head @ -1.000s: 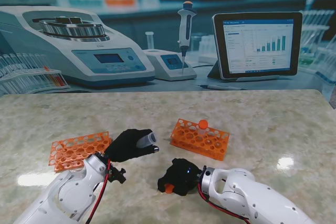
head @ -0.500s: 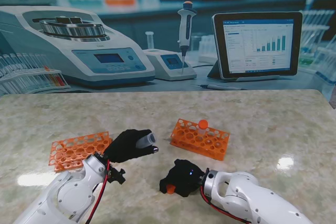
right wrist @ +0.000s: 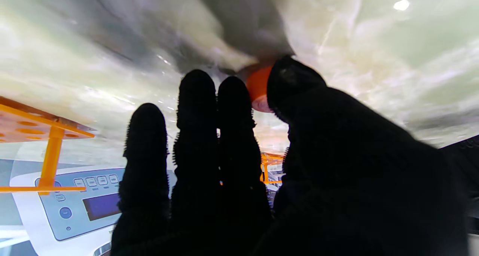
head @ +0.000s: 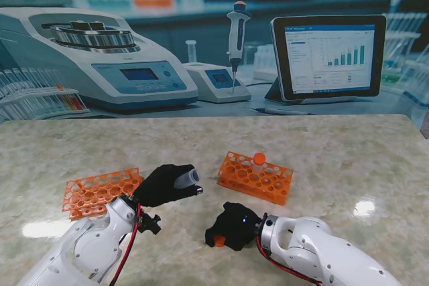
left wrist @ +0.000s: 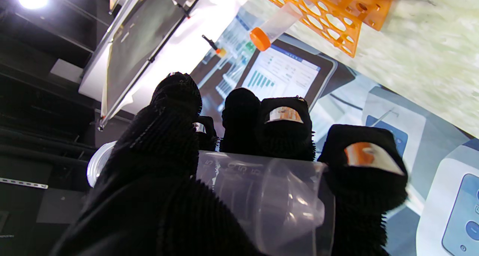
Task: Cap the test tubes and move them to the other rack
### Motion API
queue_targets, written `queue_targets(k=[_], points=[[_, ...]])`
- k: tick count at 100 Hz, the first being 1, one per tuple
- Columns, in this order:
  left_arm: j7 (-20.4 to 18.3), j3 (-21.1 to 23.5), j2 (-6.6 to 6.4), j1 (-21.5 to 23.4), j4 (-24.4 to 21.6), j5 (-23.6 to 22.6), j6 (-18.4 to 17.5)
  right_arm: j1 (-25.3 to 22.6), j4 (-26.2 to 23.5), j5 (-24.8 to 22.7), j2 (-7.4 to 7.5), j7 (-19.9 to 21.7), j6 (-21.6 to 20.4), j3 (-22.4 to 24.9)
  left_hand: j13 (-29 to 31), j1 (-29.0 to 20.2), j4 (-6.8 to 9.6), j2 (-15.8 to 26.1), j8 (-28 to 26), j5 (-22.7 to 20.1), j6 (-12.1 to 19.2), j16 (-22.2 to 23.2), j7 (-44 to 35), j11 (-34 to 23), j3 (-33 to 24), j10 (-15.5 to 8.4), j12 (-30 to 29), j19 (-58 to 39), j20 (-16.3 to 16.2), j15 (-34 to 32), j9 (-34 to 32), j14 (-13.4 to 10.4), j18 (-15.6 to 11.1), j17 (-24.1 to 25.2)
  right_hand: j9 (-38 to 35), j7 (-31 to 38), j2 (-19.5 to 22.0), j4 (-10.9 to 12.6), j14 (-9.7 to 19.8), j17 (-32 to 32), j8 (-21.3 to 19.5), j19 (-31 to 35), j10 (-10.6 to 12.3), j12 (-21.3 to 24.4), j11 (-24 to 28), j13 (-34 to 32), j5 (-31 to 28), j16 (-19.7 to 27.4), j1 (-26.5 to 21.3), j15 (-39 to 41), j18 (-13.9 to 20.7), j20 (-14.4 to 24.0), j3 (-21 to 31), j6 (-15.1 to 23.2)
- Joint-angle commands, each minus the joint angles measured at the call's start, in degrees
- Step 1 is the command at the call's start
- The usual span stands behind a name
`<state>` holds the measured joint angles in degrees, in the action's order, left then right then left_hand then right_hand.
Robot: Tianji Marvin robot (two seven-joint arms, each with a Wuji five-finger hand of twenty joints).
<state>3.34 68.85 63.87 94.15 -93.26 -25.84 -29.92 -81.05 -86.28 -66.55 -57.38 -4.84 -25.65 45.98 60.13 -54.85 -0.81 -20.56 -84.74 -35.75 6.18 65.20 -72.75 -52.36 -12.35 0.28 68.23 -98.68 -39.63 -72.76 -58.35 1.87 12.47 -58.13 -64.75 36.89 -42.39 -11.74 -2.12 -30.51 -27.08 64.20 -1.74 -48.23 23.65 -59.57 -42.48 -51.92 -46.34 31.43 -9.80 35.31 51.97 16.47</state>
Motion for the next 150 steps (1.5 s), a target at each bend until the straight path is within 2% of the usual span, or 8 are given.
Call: queue_targets(k=[1, 7, 23, 42, 65, 83, 89, 150], points=[[-0.2, 0.0, -0.02, 0.1, -0.2, 0.0, 0.2, -0.6, -0.3, -0.6, 0.42, 1.2, -0.5, 0.1, 0.5, -1.9, -0.37, 2.4, -3.9, -0.8, 3.6, -0.4, -4.9, -0.6, 0.6, -2.2, 0.0, -8.8, 1.5, -1.3, 0.2, -1.1, -3.0, -3.3, 1.5, 0.4, 0.7, 0.6, 1.1, 1.2, 0.8, 1.5, 4.0, 0.8, -1.5, 1.1, -0.3, 0.5, 1.5, 0.1, 0.0, 0.3, -0.2, -4.1], [-0.2, 0.0, -0.02, 0.1, -0.2, 0.0, 0.2, -0.6, -0.6, -0.7, 0.52, 1.9, -0.7, 0.1, 0.5, -1.8, -0.39, 2.3, -3.9, -0.8, 3.6, -0.4, -4.9, -0.5, 0.6, -2.3, 0.0, -8.8, 1.5, -1.3, 0.3, -1.1, -3.0, -3.3, 1.8, -2.4, 0.8, 0.7, 1.2, 1.4, 0.1, 1.3, 4.1, 0.7, -2.1, 1.4, 0.0, 3.7, 2.5, 0.9, 0.0, 0.9, -1.6, -4.9], [-0.1, -0.1, 0.0, 0.0, -0.1, 0.0, 0.2, 0.2, -0.5, -0.5, 0.68, 3.3, -1.0, -0.7, 0.4, -1.9, -0.39, 2.4, -3.9, -0.8, 3.6, -0.4, -4.9, -0.6, 0.6, -2.2, 0.0, -8.8, 1.5, -1.3, 0.3, -1.1, -3.0, -3.2, 2.9, -6.0, 1.8, 1.0, 1.2, 1.9, 0.5, 1.2, 3.9, 1.5, -2.2, 2.1, 0.3, 4.1, 6.3, 0.8, -0.1, 1.2, -3.2, -6.6], [-0.1, 0.0, 0.0, 0.1, -0.1, -0.1, 0.2, 1.2, 0.0, -0.1, 0.69, 3.6, -0.7, -2.1, 0.4, -1.9, -0.38, 2.3, -3.9, -0.7, 3.6, -0.4, -4.9, -0.5, 0.6, -2.3, 0.0, -8.8, 1.5, -1.3, 0.3, -1.1, -2.9, -3.2, 2.9, -6.5, 1.9, 1.5, 1.3, 1.7, -0.4, 1.4, 4.0, 2.2, -1.8, 2.0, -0.7, 4.1, 7.6, 1.0, 0.0, 1.4, -3.9, -7.3], [-0.1, 0.2, -0.03, 0.4, -0.4, -0.1, 0.1, 1.7, 0.7, 0.2, 0.59, 2.7, -0.2, -3.0, 0.4, -1.9, -0.39, 2.3, -3.8, -0.7, 3.7, -0.4, -4.9, -0.5, 0.6, -2.3, 0.0, -8.8, 1.5, -1.3, 0.4, -1.0, -2.9, -3.2, 1.4, -0.6, 0.6, 0.8, 1.7, -0.1, -4.2, 1.9, 4.8, 1.5, 0.0, 0.1, -1.0, 3.8, 5.9, 2.3, 0.4, 1.5, -4.0, -5.9], [-0.1, 0.1, 0.0, 0.2, -0.2, -0.1, 0.2, 1.7, 1.0, 0.3, 0.54, 2.5, -0.1, -2.8, 0.4, -2.0, -0.38, 2.3, -3.8, -0.7, 3.6, -0.4, -4.9, -0.5, 0.6, -2.3, 0.1, -8.8, 1.5, -1.3, 0.4, -1.0, -2.9, -3.2, -0.5, 2.7, -0.7, 0.4, 2.1, -2.4, -4.4, 2.4, 5.3, 0.6, 1.2, -2.1, -1.3, 3.3, 4.1, 3.5, 0.7, 1.4, -3.6, -5.0], [-0.1, 0.0, 0.0, 0.1, -0.2, -0.1, 0.2, 1.7, 1.1, 0.4, 0.52, 2.4, -0.2, -2.8, 0.4, -1.9, -0.38, 2.3, -3.8, -0.7, 3.6, -0.4, -4.9, -0.5, 0.6, -2.3, 0.0, -8.8, 1.5, -1.3, 0.4, -1.0, -2.9, -3.2, -1.3, 5.8, -1.0, 0.2, 2.1, -3.2, -1.9, 2.5, 5.4, 0.3, 1.1, -2.8, -0.8, 3.0, 3.2, 3.6, 0.8, 1.0, -2.8, -4.6], [-0.2, -0.2, -0.02, 0.0, -0.1, -0.1, 0.4, 2.3, 2.4, 1.2, 0.38, 1.5, -0.8, -3.2, 0.4, -1.9, -0.36, 2.3, -3.8, -0.7, 3.6, -0.4, -4.9, -0.5, 0.6, -2.3, 0.0, -8.8, 1.4, -1.3, 0.4, -1.0, -2.9, -3.2, -5.9, 8.6, -1.0, 1.7, 1.1, -8.5, 0.0, 3.1, 6.4, 1.6, 2.3, -7.1, -5.1, -0.9, -1.9, 5.1, 1.7, 0.3, 6.0, -3.2]])
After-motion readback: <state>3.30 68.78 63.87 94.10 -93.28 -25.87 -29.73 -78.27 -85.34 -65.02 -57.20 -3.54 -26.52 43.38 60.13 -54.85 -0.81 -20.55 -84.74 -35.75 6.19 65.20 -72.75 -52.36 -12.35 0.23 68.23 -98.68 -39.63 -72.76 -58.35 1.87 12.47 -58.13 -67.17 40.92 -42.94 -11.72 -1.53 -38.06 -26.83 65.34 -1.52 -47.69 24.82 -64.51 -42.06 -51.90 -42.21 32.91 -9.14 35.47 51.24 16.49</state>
